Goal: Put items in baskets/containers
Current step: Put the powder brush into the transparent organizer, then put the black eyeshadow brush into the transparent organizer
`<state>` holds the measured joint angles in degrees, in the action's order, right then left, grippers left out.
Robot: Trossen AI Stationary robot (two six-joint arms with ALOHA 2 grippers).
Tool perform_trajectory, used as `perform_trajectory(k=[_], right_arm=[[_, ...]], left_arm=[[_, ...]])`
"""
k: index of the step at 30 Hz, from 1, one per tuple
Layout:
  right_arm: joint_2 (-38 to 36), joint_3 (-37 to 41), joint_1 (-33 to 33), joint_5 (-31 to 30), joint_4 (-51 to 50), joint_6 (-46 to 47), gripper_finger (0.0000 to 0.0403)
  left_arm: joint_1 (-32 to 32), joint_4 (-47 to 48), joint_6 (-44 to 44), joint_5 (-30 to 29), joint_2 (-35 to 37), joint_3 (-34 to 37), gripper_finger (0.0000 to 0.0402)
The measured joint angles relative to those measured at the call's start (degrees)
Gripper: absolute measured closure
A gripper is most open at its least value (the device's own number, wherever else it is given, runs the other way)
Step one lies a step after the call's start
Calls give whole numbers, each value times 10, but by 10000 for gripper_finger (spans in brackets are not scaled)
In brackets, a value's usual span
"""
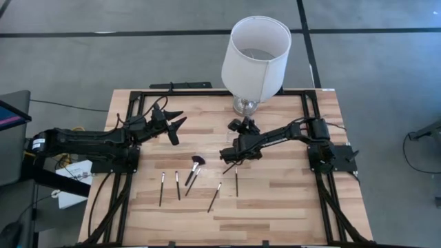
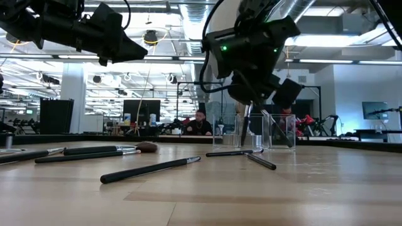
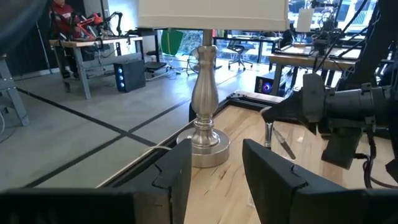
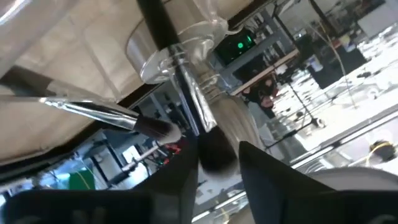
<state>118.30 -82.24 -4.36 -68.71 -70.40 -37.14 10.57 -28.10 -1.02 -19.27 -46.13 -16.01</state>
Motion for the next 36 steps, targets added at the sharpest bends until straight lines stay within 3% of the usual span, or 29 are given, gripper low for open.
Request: perform_trajectory(k=[5,11,15,23,28,33,36], right_arm=[[-6,-1,-6,22,-36,94,251],[-6,-46,-36,96,-196,308,227],[-45,-77,-69,170,-169,367,223],[-142,-88,-100,197,-145,542,233],[-188,-86,-109,228,-68,521,245],[-216,-53,-110,370,107,415,258],[-231,6,-108,442,235,367,264]], left_arm=[[0,0,11,0,0,0,262],[0,0,34,39,0,0,262],[-1,-2,103,103,-4,0,262],[-62,-2,262,132,-74,1,262],[-119,-2,283,133,-136,-1,262],[-150,4,283,157,-132,-16,262],[-154,81,283,163,-97,-37,262]])
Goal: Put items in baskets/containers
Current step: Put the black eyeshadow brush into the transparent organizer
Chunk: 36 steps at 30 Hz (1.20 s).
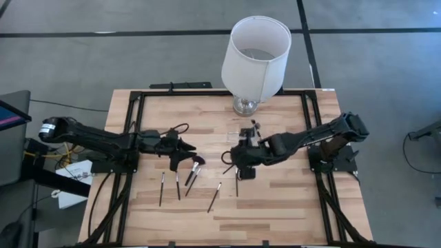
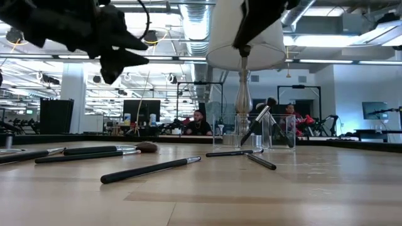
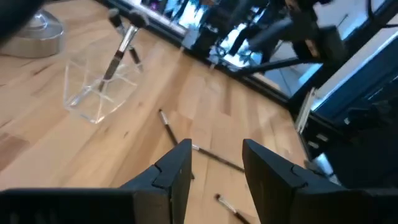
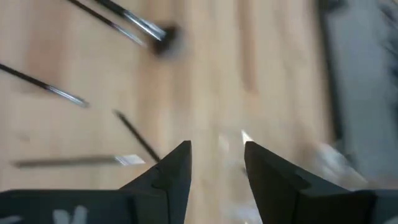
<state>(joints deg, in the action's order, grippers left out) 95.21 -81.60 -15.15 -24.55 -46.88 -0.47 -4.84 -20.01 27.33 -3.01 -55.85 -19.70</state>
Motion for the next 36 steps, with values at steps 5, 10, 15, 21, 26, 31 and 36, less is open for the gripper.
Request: perform_trajectory(k=[5,10,15,21,26,31,36], right_arm=[[-2,106,9,54,164,-27,265],[-4,160,11,72,269,-69,257],[-32,164,22,149,301,-167,252],[-66,179,89,319,303,-180,261],[-24,282,135,457,462,-186,274],[32,352,164,454,569,-195,278],[61,377,187,457,588,-227,278]], left_arm=[[0,218,0,-60,45,-40,262],[0,332,0,-91,56,-83,262],[0,361,21,-94,48,-102,262],[-3,359,26,-100,48,-101,262],[-3,358,26,-129,48,-101,262],[-3,355,26,-133,48,-101,262],[-3,354,26,-144,48,-101,262]])
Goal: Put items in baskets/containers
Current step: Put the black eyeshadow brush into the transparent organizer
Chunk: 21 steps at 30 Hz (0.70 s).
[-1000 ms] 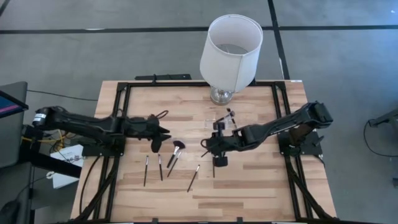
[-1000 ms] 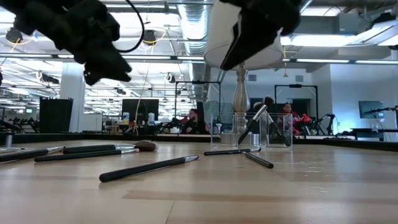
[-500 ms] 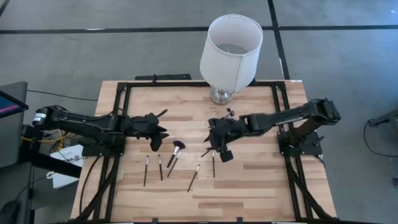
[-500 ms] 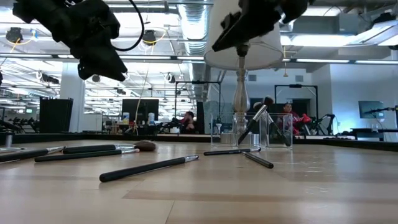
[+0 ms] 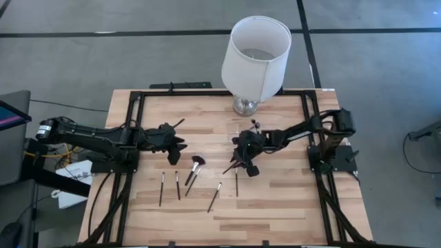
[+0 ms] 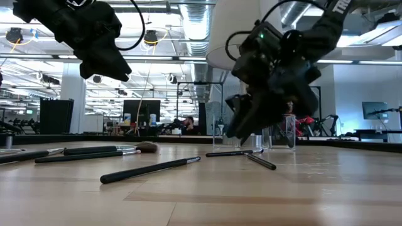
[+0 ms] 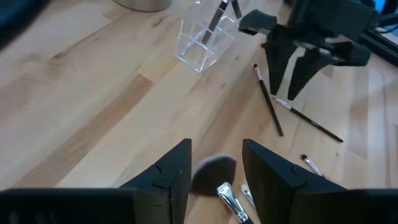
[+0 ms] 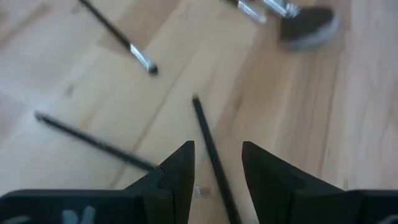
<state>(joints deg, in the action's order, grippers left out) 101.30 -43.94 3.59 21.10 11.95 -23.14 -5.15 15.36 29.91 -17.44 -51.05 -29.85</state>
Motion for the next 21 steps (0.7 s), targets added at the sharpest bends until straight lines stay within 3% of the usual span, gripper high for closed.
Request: perform_trajectory(k=[4,13,21], right_arm=[[-2,3,23,14,3,-13,278],[23,4,75,113,-22,-33,278],[64,3,64,118,11,-38,278]], left_arm=[[0,-4,10,-16,0,0,262],[0,-9,25,-24,0,0,262],[0,-16,25,-39,0,0,262]])
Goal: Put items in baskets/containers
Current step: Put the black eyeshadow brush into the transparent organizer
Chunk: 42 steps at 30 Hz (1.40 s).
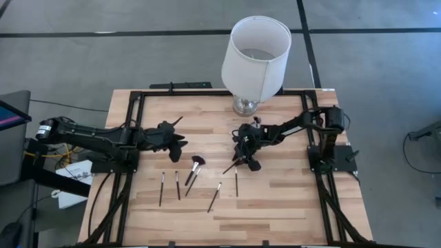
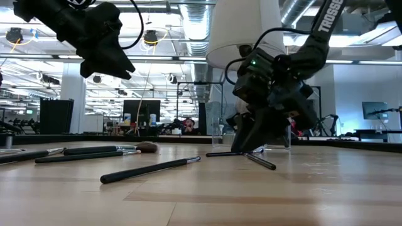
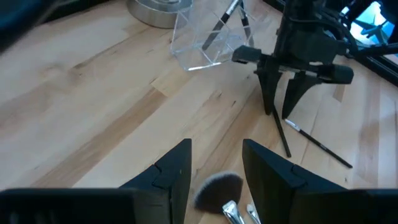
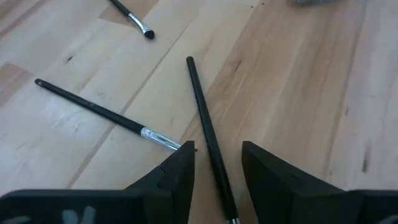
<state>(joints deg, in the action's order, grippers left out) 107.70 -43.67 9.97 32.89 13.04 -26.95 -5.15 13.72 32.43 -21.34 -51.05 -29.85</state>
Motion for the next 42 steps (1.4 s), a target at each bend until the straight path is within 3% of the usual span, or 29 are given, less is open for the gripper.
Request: perform_trajectory(k=[6,13,20,25,30,34,38,42], right_arm=[[19,-2,-6,-18,4,-20,297],[18,-2,-5,-30,-2,-20,391],[1,-3,-13,-45,-8,21,395],[-39,-14,-34,-102,-62,57,394],[-58,-35,-64,-186,-125,56,398],[-54,-43,-82,-187,-122,64,400],[-50,-50,-93,-208,-121,79,401],[-50,-50,-96,-224,-119,82,401]], left_arm=[[0,-4,-2,-1,0,0,262],[0,-8,-2,-1,0,0,262],[0,-14,-2,-1,0,0,262],[0,-57,-6,5,-24,0,262],[0,-162,-37,48,-122,0,262],[0,-295,-78,55,-237,1,262],[4,-445,-105,119,-356,-4,262],[9,-485,-83,157,-457,-49,262]])
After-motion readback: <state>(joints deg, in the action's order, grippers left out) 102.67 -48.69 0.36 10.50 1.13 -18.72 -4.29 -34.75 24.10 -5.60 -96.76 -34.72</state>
